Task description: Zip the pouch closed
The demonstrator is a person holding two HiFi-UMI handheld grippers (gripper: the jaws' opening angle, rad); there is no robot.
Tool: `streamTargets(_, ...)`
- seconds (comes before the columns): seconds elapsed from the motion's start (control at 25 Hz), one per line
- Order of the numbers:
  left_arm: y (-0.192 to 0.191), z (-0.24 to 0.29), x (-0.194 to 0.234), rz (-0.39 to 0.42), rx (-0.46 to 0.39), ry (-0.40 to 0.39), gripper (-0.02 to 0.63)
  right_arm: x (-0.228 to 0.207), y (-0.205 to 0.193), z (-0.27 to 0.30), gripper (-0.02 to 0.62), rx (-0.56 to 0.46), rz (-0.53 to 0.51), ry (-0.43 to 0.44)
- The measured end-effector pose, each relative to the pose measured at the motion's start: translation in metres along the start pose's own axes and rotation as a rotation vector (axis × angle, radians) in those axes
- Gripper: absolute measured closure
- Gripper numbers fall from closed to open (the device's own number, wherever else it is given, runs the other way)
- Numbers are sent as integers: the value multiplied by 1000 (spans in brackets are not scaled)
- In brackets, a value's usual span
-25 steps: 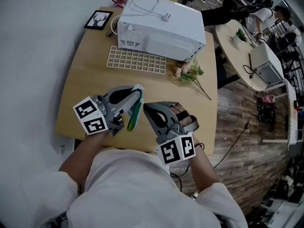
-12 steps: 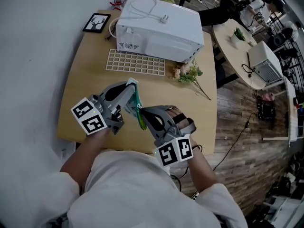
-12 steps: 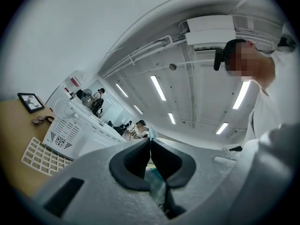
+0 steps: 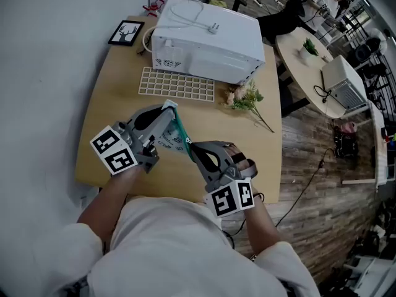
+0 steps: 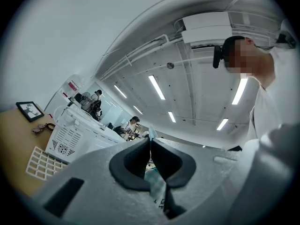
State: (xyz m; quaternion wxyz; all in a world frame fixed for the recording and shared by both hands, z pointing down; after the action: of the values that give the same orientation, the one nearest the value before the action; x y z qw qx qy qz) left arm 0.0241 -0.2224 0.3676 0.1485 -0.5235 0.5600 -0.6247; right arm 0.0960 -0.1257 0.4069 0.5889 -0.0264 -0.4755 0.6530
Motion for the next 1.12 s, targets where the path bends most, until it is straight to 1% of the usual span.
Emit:
streamTargets(0.2,-1,-3,1,3,0,7,589,2,-4,-5,592,-4,50,-2)
streamTargets(0.28,-1,-3,2,4,-2,13,589,3,-6,-6,594,1,54,-3)
streamTargets(0.4,0,-6,9,-15,-19,40,589,7,-12,-6,594,21,54,7)
streamTargets(0.56,2,-6,7,17,-9,36,589,11,-17,-9,593,32,70,4)
streamTargets(0.72,-1,-9,11,7,-7,57,589,12,-18,-13,592,39,74,-2)
streamTargets(0.84,1,-16,20,-11,-27,86,589,16,-24,-16,592,58,81,-1)
streamTargets(1.0,4,-18,23,13,-21,87,589,21,-31,-17,592,76,109,-3)
streamTargets(1.12,2,-21,24,8,-19,97,589,24,-33,-18,592,82,138,-14)
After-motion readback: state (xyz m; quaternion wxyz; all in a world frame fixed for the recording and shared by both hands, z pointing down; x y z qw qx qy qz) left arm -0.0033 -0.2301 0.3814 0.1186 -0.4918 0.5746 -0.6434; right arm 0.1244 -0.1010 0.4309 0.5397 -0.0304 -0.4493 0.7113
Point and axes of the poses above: the fingertips, and each gripper's own axes: z forward along the fingers, x to its left, y out of its top, the point moved 2 cm from there along -z, backward along the fingers, and after that the axes turned 8 degrees about y, right-handed, at the moved point
